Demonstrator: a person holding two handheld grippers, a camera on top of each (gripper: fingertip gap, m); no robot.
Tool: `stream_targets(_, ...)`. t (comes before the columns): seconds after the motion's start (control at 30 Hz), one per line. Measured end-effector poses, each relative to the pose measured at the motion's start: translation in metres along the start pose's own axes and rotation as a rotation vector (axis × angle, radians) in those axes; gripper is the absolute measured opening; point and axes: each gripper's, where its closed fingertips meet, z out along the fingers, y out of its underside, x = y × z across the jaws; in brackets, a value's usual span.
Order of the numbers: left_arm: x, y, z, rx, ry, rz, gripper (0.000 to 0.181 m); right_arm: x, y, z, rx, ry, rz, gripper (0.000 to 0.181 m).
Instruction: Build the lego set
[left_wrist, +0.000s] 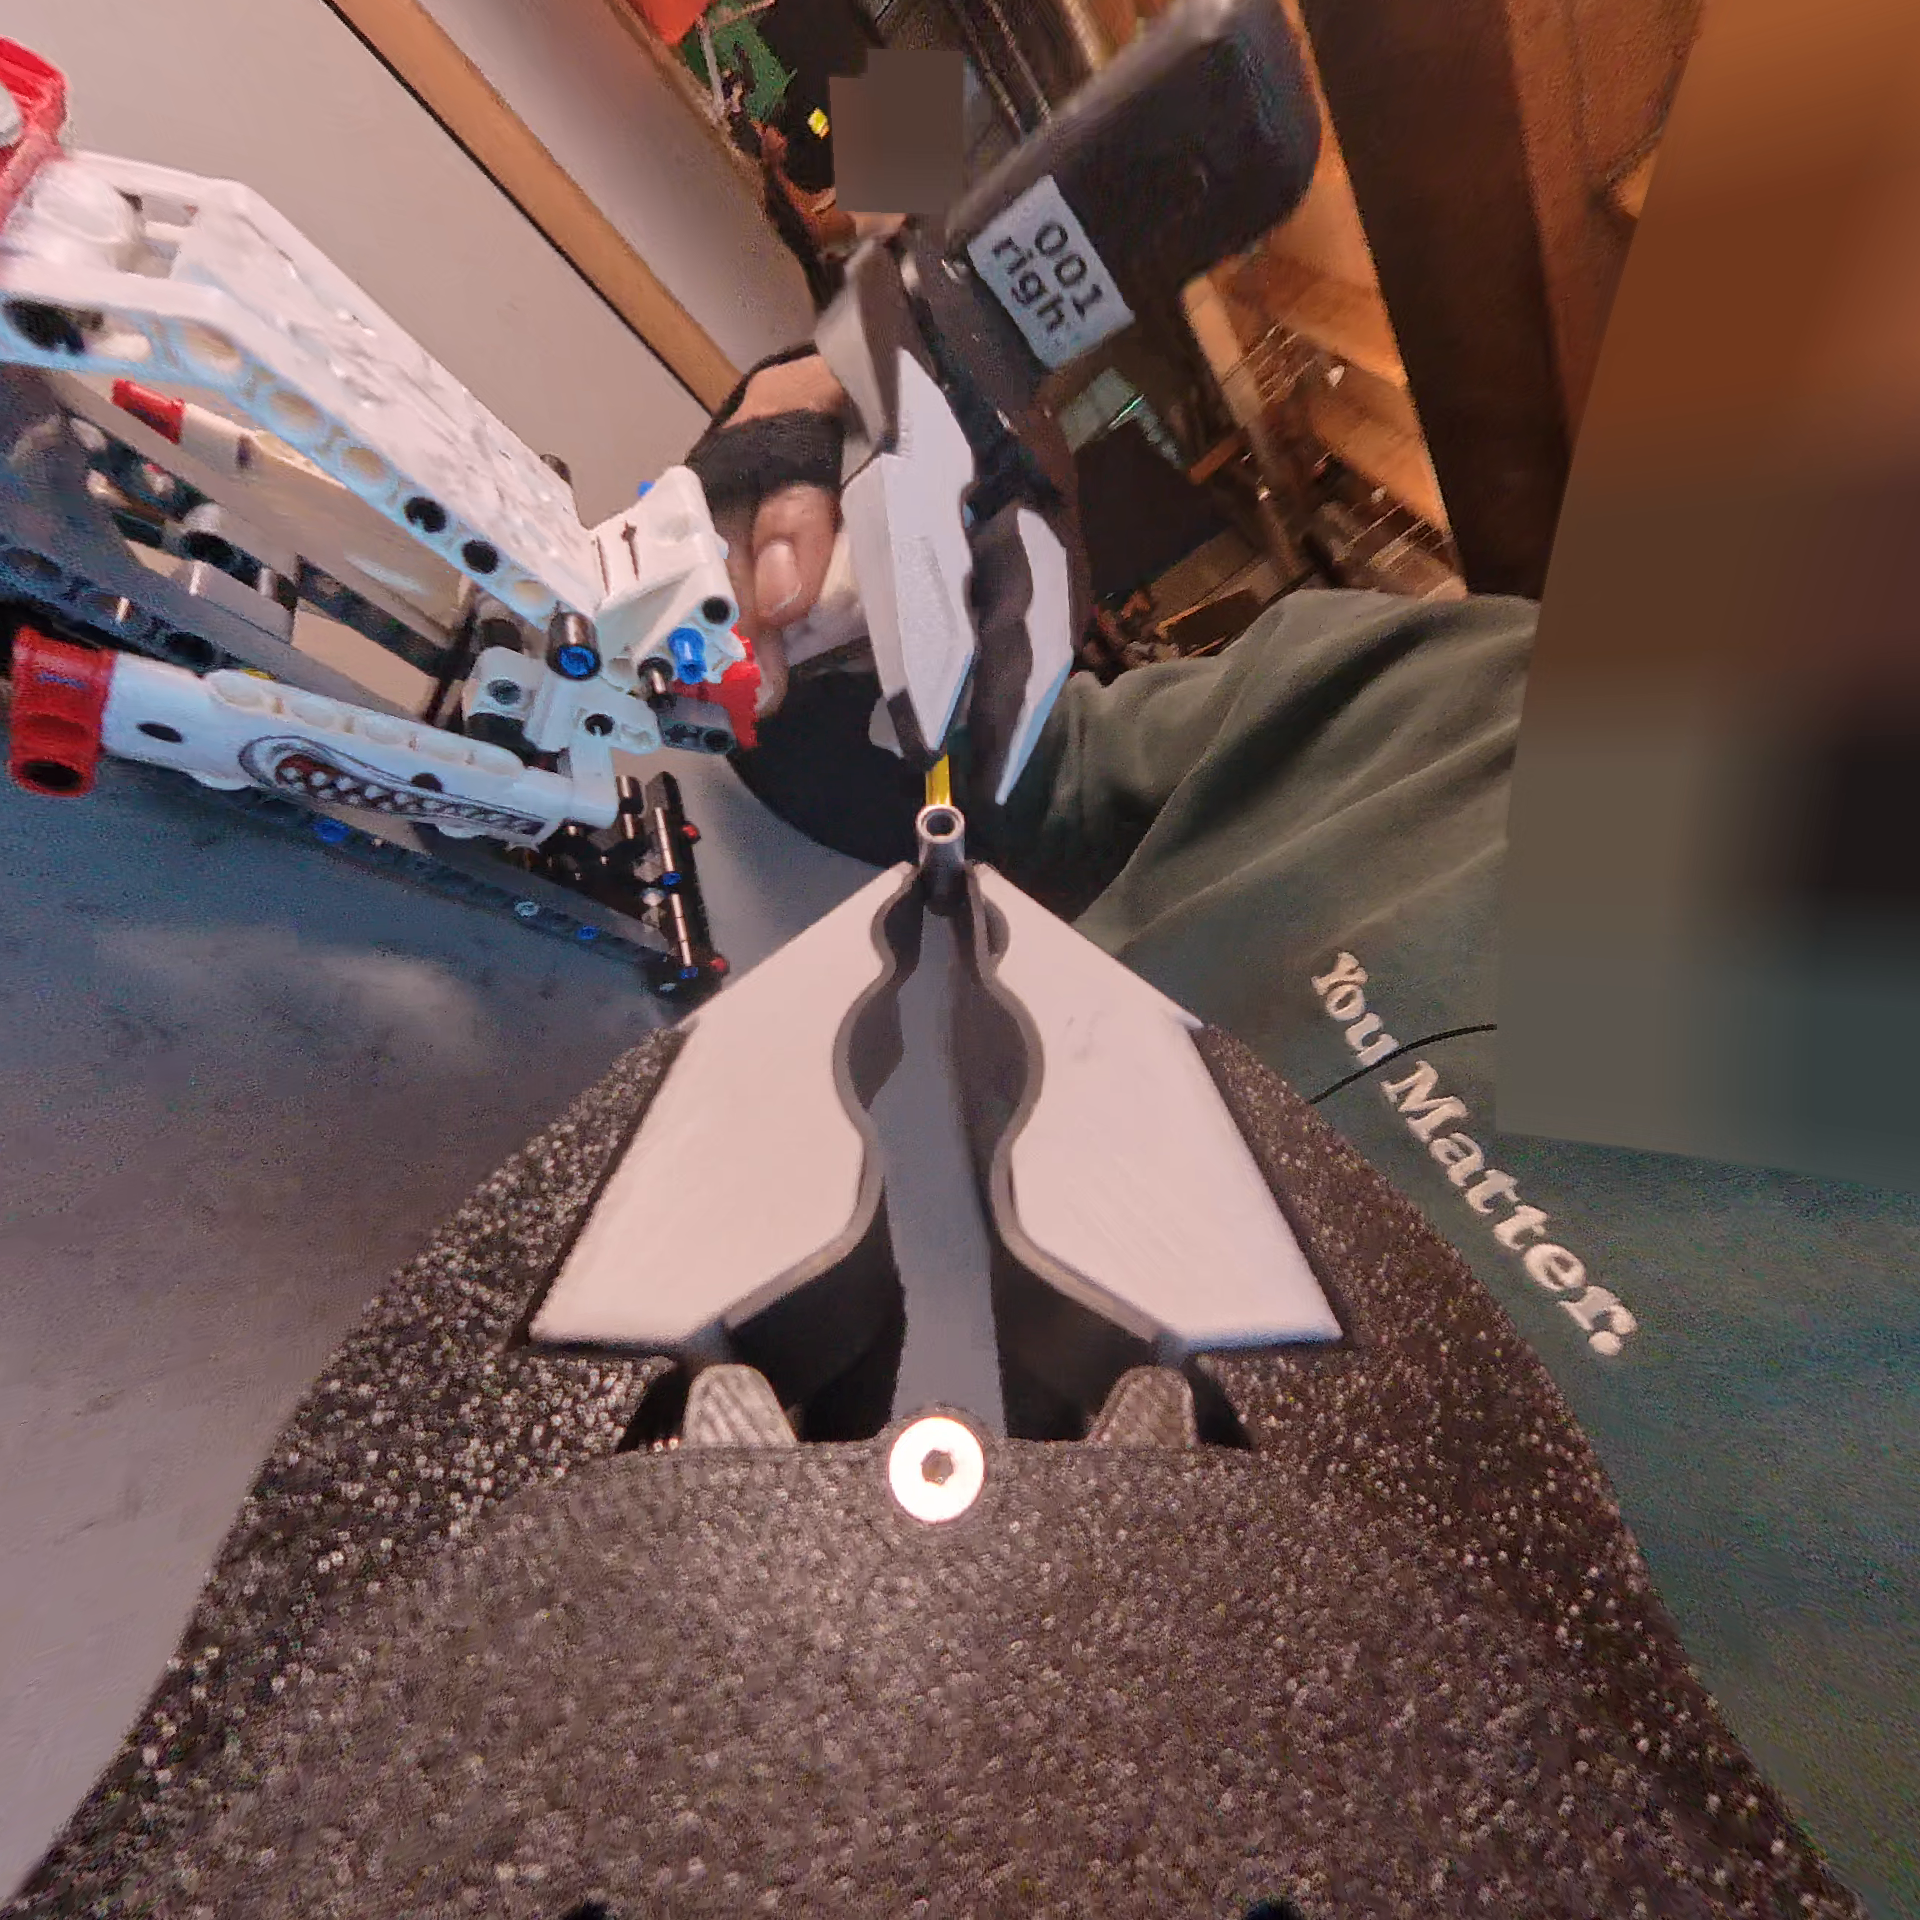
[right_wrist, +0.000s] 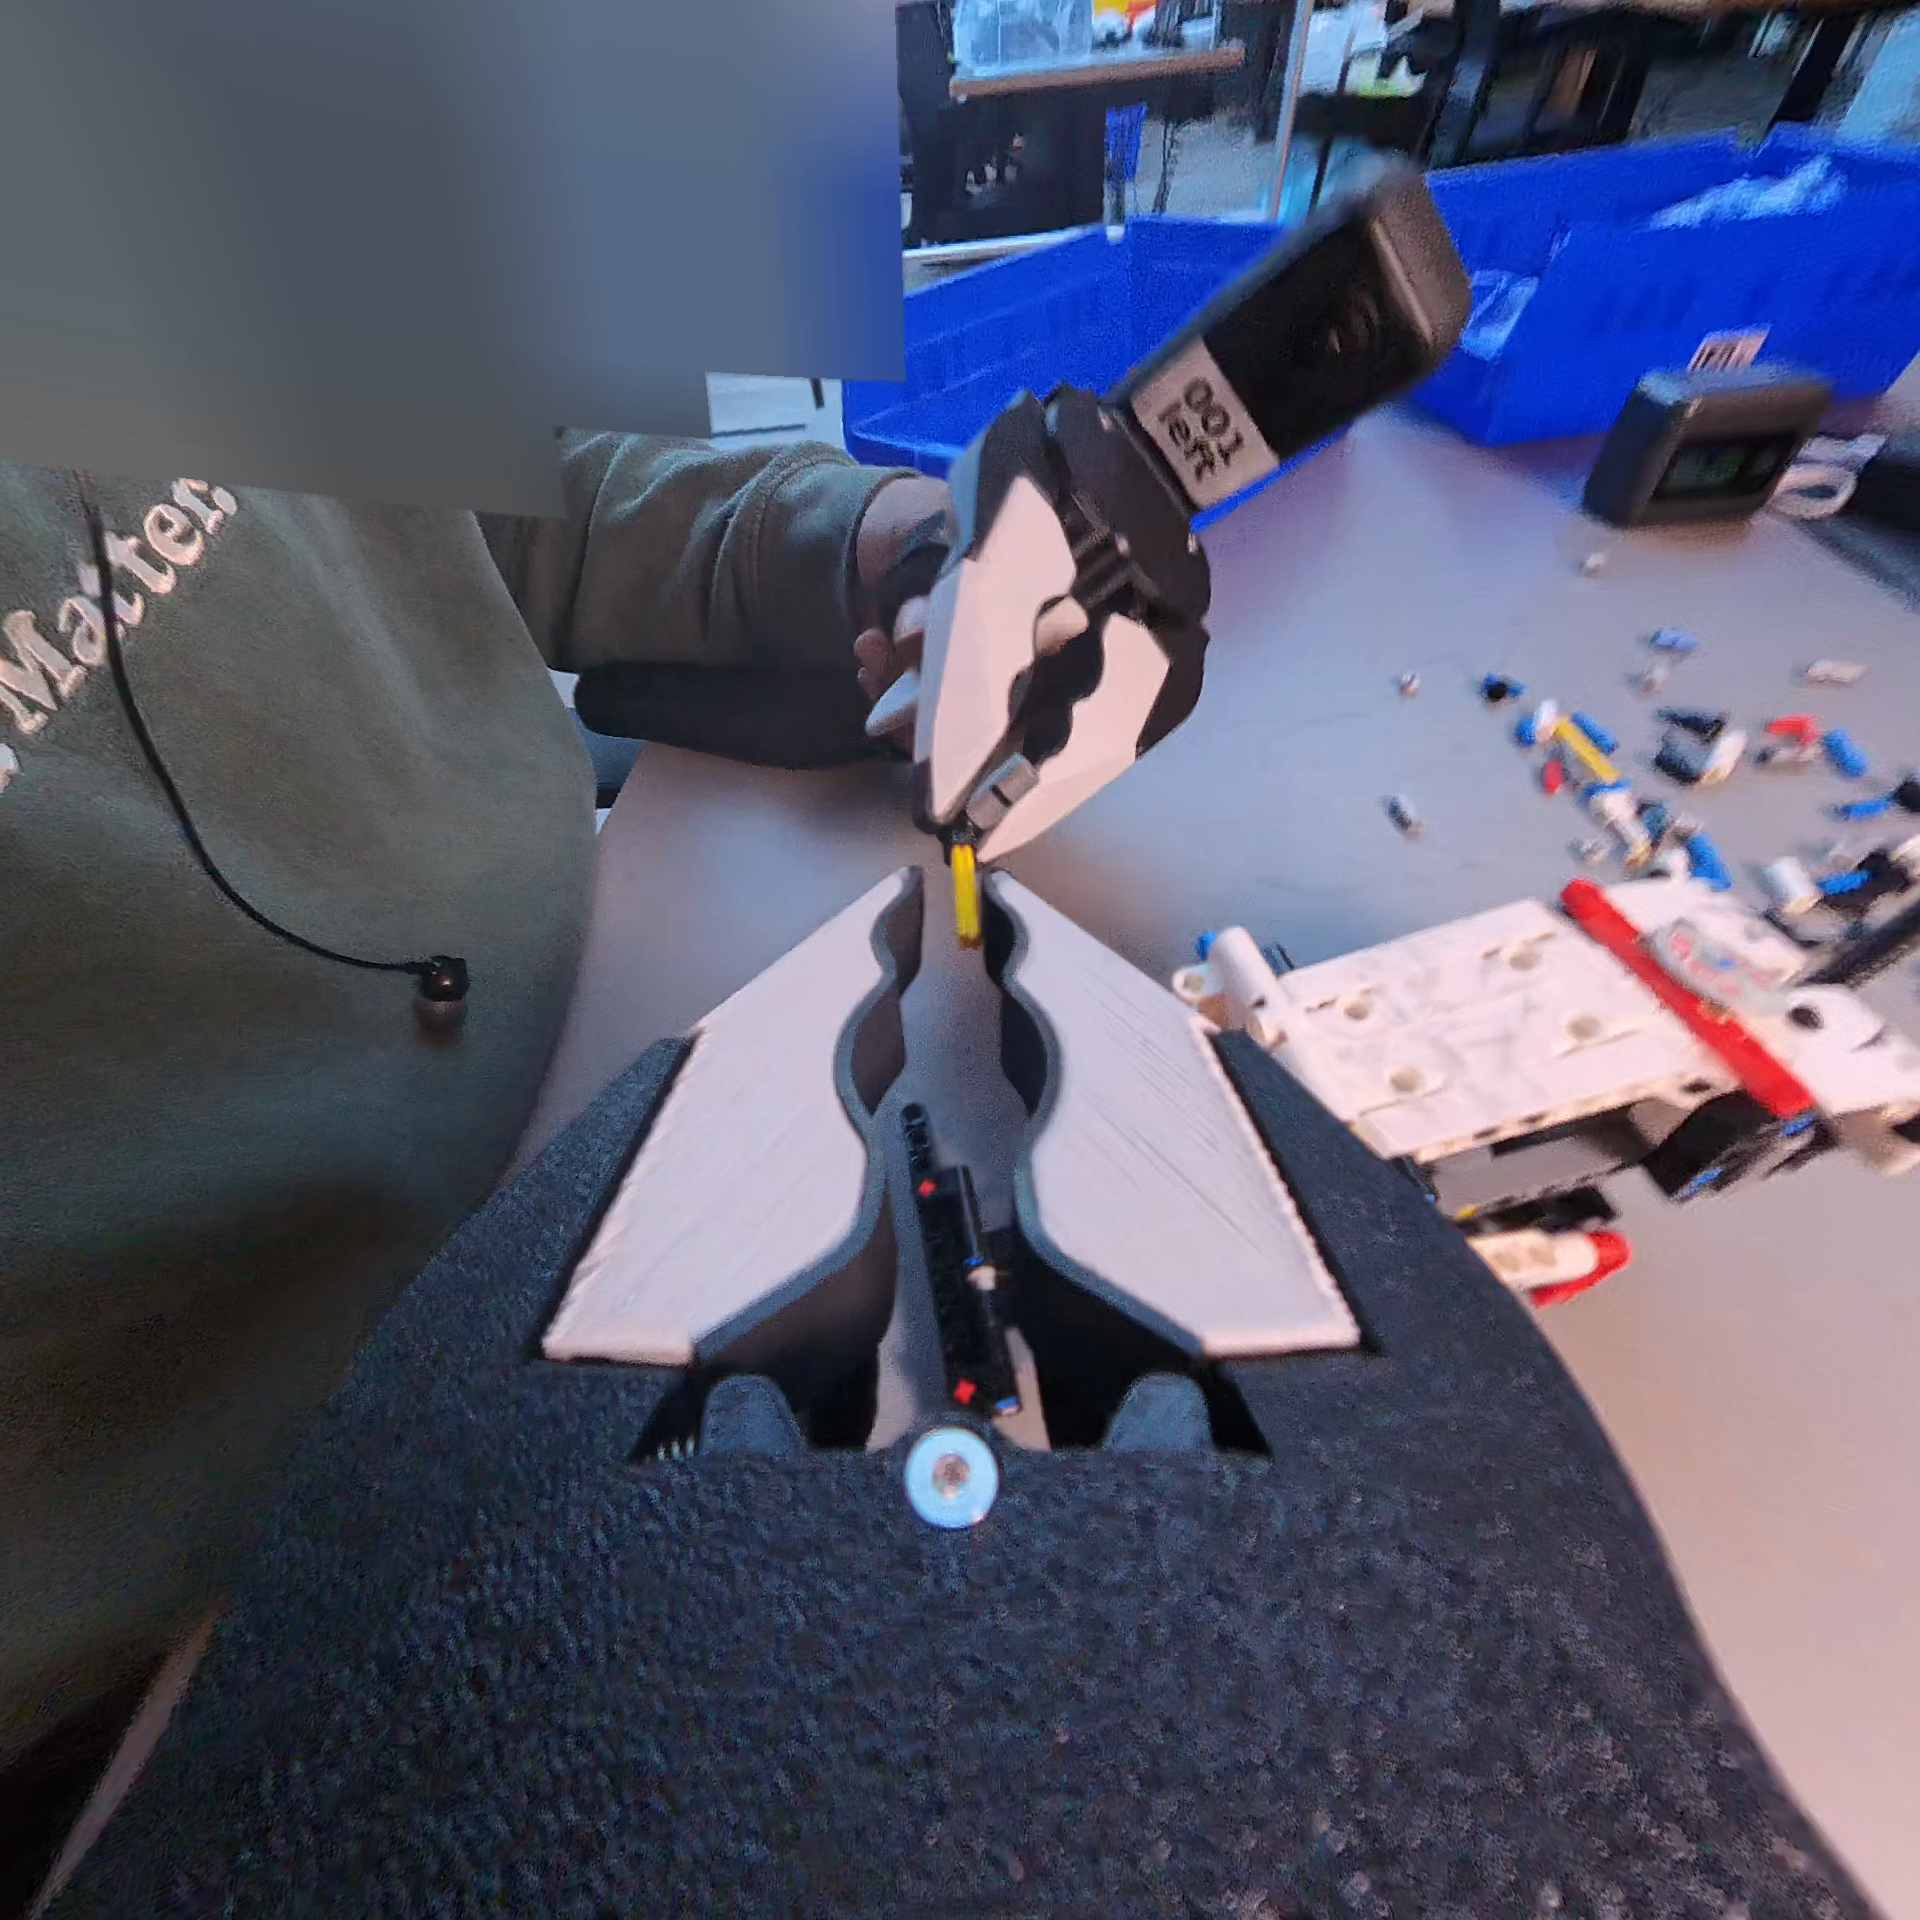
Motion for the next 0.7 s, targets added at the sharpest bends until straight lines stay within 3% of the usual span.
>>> stream_targets(0.1, 0.003, 0.0, 0.001, 0.008, 0.072, -0.085, 0.007, -0.004, -0.008, 0.006, -0.003, 0.093, -0.258, 0.027)
stream_targets(0.2, 0.008, 0.004, 0.007, -0.015, 0.127, -0.127, 0.007, -0.004, 0.0, 0.017, -0.106, 0.171, -0.424, 0.032)
stream_targets(0.6, 0.019, 0.007, 0.017, -0.011, 0.187, -0.166, 0.007, -0.01, -0.003, 0.021, -0.132, 0.202, -0.514, 0.024)
stream_targets(0.7, 0.024, 0.002, 0.012, 0.011, 0.212, -0.158, 0.024, -0.006, -0.003, 0.019, -0.134, 0.217, -0.509, 0.023)
